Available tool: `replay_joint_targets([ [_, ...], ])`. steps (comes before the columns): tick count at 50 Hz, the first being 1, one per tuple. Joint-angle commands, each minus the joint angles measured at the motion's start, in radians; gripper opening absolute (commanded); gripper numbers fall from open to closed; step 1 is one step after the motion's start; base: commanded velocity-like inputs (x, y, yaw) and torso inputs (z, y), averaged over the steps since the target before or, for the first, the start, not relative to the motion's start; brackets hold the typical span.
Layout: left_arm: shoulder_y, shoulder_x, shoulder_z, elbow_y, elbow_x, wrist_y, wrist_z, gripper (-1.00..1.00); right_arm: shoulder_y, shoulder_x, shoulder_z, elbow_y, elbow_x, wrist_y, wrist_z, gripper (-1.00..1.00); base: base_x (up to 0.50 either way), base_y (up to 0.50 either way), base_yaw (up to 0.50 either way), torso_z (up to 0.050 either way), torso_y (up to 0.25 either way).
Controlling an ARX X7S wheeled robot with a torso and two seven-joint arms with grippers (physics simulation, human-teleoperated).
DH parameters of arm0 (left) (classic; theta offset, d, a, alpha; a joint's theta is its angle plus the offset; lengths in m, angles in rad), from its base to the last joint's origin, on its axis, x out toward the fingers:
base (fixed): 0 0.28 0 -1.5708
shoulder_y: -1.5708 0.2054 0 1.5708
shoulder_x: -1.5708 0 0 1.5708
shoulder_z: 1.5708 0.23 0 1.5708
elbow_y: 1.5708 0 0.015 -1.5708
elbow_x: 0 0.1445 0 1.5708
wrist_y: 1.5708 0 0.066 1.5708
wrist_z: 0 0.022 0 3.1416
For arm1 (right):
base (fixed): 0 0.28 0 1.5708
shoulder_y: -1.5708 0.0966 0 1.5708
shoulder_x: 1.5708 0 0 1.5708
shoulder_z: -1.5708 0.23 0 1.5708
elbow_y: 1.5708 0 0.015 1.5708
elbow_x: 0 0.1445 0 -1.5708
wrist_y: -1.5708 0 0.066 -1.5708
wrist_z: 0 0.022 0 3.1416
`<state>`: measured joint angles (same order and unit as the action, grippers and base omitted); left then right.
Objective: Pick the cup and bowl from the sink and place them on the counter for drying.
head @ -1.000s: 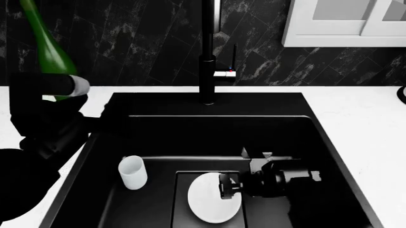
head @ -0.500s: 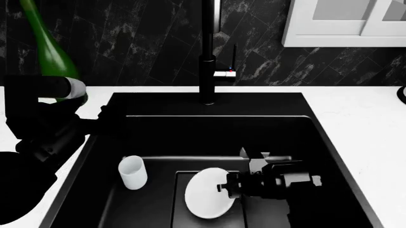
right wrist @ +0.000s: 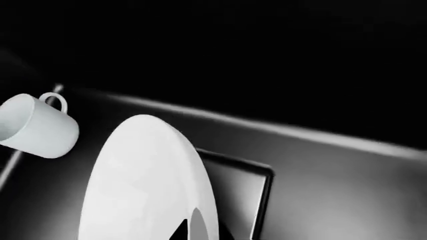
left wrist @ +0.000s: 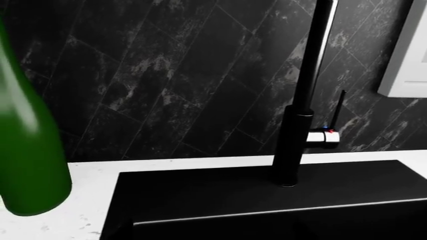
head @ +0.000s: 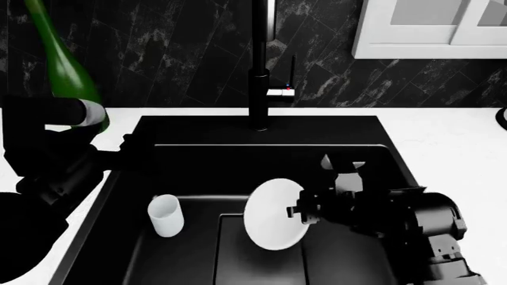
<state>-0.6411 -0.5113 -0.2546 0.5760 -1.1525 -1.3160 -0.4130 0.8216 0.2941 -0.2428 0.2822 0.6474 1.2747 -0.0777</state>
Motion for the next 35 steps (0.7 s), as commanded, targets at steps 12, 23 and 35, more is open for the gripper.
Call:
replay_joint_targets([
  [12, 0.005, -0.006, 0.025, -0.016, 0.012, 0.029, 0.000, 1.00, 0.000, 0.150, 0.363, -0.392, 0.578, 0.288, 0.522, -1.00, 0.00, 0.00, 0.00, 0.000, 0.000],
  [23, 0.013, -0.021, 0.025, -0.024, 0.003, 0.037, 0.016, 1.00, -0.010, 0.234, 0.525, -0.428, 0.868, 0.273, 0.845, -1.00, 0.00, 0.00, 0.00, 0.000, 0.001],
  [35, 0.016, -0.014, 0.044, -0.030, 0.015, 0.055, 0.013, 1.00, -0.045, 0.325, 0.679, -0.468, 1.053, 0.166, 1.087, -1.00, 0.00, 0.00, 0.00, 0.000, 0.001],
])
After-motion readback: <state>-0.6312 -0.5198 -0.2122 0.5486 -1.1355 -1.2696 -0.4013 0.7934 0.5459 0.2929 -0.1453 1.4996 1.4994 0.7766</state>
